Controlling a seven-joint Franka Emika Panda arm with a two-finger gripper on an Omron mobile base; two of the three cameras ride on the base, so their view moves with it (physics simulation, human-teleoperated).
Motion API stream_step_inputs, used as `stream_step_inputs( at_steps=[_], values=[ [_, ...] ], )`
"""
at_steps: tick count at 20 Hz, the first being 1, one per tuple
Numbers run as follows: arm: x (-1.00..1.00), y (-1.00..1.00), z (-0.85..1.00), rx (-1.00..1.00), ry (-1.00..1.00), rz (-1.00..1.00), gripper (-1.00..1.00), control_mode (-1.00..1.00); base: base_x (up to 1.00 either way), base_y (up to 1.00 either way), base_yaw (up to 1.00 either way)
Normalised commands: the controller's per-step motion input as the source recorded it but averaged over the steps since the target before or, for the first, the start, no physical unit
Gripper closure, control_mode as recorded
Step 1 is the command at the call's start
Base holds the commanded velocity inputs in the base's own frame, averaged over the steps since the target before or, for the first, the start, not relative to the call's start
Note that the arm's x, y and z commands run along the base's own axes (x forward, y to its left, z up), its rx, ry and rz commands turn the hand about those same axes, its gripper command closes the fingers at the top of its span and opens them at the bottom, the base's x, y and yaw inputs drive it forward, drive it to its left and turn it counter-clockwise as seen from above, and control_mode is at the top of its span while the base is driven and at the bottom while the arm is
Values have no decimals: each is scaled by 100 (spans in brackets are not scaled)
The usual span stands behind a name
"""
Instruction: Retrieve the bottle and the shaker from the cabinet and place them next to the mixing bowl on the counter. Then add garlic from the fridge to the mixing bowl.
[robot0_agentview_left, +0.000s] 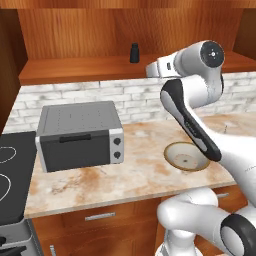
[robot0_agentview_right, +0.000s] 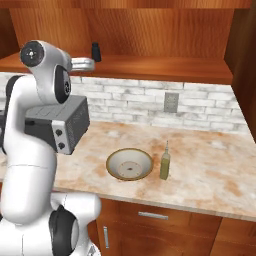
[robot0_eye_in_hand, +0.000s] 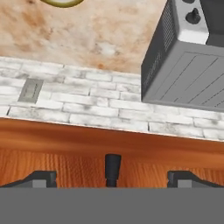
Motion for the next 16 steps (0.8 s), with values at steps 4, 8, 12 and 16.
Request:
stream_step_inputs(
  at_steps=[4, 8, 12, 16],
  values=[
    [69, -3, 0, 1, 3, -2, -100, -100, 0, 0, 0],
    [73, 0, 1, 6, 2, 0, -100, -100, 0, 0, 0],
    [70, 0, 1, 6, 12, 0, -100, -100, 0, 0, 0],
    [78, 18, 4, -1, 13, 0, -100, -100, 0, 0, 0]
  ],
)
